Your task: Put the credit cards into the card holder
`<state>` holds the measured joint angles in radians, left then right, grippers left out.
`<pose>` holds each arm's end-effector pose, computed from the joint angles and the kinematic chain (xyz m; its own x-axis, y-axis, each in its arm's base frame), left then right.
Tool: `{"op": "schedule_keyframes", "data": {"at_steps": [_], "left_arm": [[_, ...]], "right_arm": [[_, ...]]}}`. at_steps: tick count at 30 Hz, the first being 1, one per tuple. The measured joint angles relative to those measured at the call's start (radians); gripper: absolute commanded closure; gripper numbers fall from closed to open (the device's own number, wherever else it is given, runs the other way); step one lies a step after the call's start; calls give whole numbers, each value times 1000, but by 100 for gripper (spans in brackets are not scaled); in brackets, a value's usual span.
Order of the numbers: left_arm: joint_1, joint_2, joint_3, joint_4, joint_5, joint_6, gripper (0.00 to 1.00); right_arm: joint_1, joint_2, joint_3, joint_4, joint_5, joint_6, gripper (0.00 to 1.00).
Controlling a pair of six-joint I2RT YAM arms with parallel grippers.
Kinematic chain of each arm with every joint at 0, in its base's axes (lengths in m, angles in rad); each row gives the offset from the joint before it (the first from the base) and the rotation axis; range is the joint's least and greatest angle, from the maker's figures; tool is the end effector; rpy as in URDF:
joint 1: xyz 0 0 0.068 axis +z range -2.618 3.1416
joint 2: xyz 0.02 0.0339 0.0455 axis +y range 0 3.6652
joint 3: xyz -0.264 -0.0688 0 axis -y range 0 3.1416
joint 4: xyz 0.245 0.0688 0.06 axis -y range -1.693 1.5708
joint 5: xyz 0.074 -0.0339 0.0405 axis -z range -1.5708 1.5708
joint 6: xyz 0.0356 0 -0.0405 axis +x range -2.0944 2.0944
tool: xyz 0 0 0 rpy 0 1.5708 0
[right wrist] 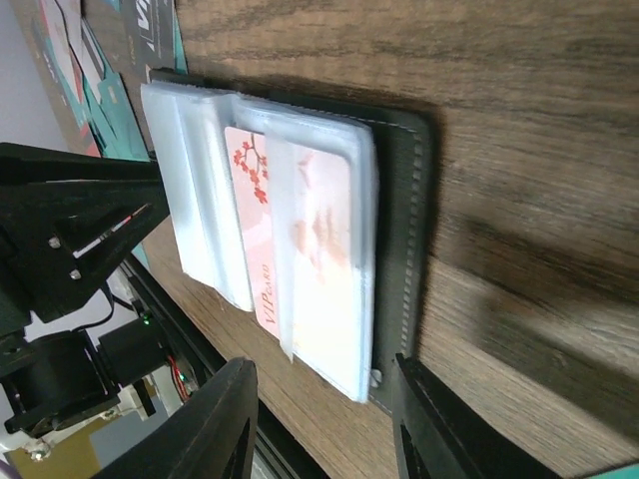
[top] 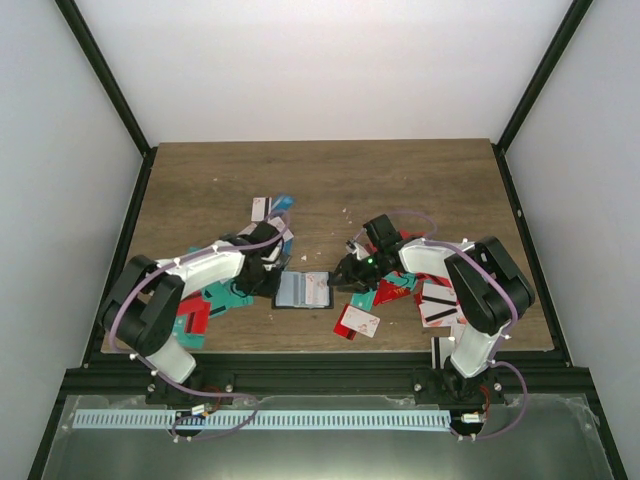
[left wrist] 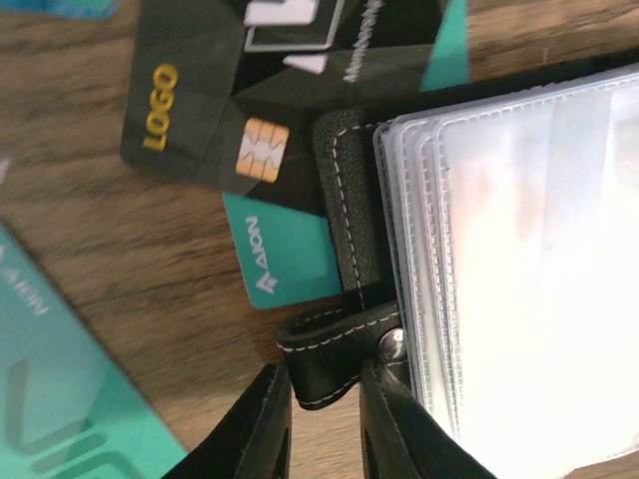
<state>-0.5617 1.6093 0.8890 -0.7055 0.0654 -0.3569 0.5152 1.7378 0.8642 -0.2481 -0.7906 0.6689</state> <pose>0.2270 -0.1456 0.1524 -0.9732 0.2005 -0.1128 0.2129 0.9707 -0.1111 0.2575 0.1749 0.1353 -0.9964 -0.0629 0.0565 0.0036 0.6362 0.7715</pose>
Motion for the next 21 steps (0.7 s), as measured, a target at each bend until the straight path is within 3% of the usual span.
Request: {"op": "schedule_keyframes", "data": {"at_steps": [9,15,21], "left_arm": [[-40,14,22,42,152,-25,90],[-79,-8,24,9,200,-29,61],[-79,-8,58,-50,143,45,57]], "right_arm": [[-10,0,17,-43,21,-34,59],[-33,0,41,-63,37,-57,57],[-50,0,42,-85,51,-80,57]]}}
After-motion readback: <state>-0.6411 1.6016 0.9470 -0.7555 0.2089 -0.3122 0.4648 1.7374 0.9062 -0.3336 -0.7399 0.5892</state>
